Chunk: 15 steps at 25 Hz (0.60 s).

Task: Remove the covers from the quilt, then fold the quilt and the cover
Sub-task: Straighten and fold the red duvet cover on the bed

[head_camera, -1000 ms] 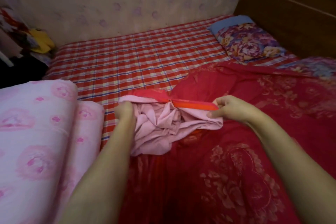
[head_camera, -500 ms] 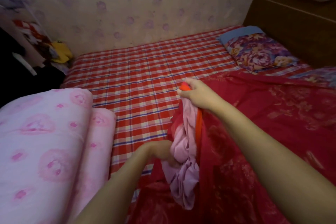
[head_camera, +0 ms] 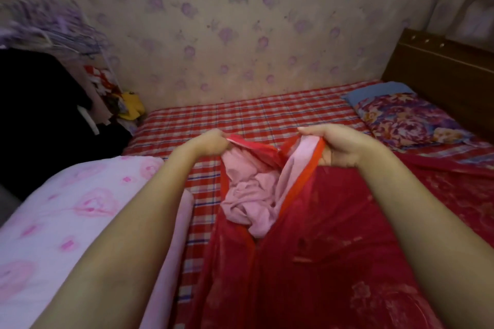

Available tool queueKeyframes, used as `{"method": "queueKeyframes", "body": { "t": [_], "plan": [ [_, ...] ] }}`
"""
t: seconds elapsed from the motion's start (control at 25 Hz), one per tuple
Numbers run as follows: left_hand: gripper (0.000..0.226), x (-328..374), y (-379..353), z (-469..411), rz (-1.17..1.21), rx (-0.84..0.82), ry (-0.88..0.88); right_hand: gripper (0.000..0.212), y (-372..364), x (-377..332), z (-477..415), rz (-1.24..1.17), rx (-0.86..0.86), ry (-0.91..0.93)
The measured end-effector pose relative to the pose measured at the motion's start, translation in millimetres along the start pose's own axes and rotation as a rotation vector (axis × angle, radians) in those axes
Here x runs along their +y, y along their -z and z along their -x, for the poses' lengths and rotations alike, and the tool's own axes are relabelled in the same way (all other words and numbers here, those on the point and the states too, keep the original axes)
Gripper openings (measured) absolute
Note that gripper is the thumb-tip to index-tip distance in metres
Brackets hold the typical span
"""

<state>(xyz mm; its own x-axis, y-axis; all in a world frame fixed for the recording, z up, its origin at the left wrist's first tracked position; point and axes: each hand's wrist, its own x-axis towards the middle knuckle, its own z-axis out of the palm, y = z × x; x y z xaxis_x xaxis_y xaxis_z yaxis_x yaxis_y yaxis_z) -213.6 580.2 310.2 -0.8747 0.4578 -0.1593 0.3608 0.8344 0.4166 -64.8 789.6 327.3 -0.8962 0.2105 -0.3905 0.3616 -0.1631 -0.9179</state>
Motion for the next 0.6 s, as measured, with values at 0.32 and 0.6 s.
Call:
{"method": "queueKeyframes", "body": {
  "t": [0.32, 0.6],
  "plan": [
    [0.01, 19, 42, 10, 1.311, -0.189, -0.009, 0.038, 9, -2, -48, 0.333, 0.742, 0.389],
    [0.038, 22, -26, 14, 1.007, 0.25, 0.043, 0.051, -95, 142, -18, 1.048, -0.351, 0.362]
  ]
}}
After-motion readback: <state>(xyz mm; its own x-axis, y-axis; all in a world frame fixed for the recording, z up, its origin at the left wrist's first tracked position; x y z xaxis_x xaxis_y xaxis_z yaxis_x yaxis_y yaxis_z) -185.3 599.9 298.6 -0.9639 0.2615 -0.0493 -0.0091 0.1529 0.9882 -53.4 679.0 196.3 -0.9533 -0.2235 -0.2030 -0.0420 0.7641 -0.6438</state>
